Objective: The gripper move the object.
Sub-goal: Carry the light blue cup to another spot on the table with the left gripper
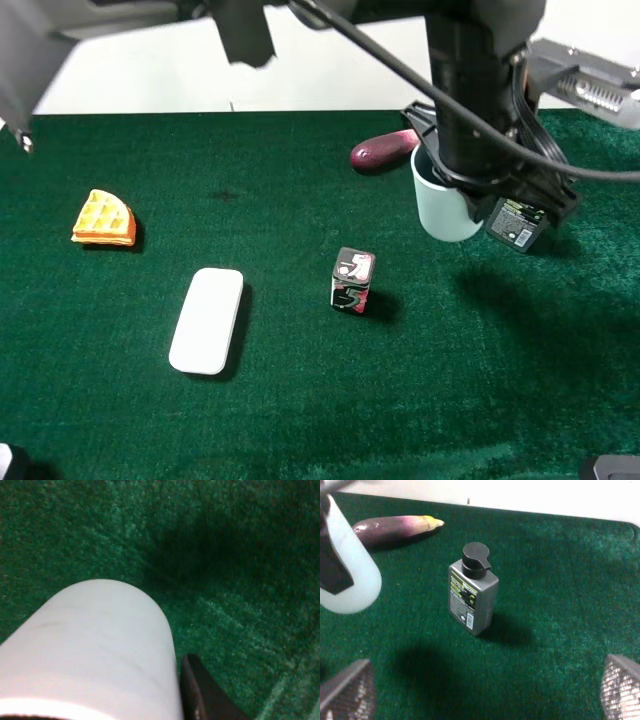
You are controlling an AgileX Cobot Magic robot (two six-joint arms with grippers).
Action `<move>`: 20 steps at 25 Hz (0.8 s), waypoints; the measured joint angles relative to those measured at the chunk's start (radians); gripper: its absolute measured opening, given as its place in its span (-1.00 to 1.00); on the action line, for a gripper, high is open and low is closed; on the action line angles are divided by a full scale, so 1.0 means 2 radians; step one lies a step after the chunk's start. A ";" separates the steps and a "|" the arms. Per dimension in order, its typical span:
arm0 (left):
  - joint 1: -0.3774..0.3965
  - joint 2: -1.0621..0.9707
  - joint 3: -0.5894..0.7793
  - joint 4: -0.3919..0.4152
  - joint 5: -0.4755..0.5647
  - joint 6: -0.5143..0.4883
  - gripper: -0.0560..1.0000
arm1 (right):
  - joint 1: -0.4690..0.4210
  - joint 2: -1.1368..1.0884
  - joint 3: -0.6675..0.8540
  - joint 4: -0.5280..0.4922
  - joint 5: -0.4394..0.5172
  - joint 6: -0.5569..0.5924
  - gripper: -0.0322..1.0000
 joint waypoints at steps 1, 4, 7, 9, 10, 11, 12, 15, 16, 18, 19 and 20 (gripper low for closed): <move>-0.003 0.003 0.000 0.000 0.001 0.000 -0.75 | 0.000 0.000 0.000 0.000 0.000 0.000 0.37; -0.012 0.011 0.000 0.000 0.001 0.000 -0.75 | 0.000 0.000 0.000 0.000 0.000 0.000 0.37; -0.020 0.018 0.000 0.000 0.005 0.000 -0.75 | 0.000 0.000 0.000 0.000 0.000 0.000 0.37; -0.025 0.022 0.000 0.000 0.009 0.000 -0.75 | 0.000 0.000 0.000 0.000 0.000 0.000 0.37; -0.027 0.023 0.000 0.000 0.010 0.000 -0.75 | 0.000 0.000 0.000 0.000 0.000 0.000 0.37; -0.028 0.023 0.000 0.000 0.012 0.000 -0.75 | 0.000 0.000 0.000 0.000 0.000 0.000 0.37; -0.028 0.023 0.000 0.000 0.012 0.000 -0.75 | 0.000 0.000 0.000 0.000 0.000 0.000 0.37; -0.030 0.028 0.000 -0.004 0.021 0.000 -0.75 | 0.000 0.000 0.000 0.000 0.000 0.000 0.37; -0.032 0.030 0.000 -0.004 0.025 0.000 -0.75 | 0.000 0.000 0.000 0.000 0.000 0.000 0.37; -0.036 0.038 0.000 -0.003 0.031 -0.001 -0.75 | 0.000 0.000 0.000 0.000 0.000 0.000 0.37; -0.039 0.040 0.000 -0.003 0.032 -0.001 -0.75 | 0.000 0.000 0.000 0.000 0.000 0.000 0.37; -0.041 0.043 0.000 -0.003 0.033 -0.001 -0.75 | 0.000 0.000 0.000 0.000 0.000 0.000 0.37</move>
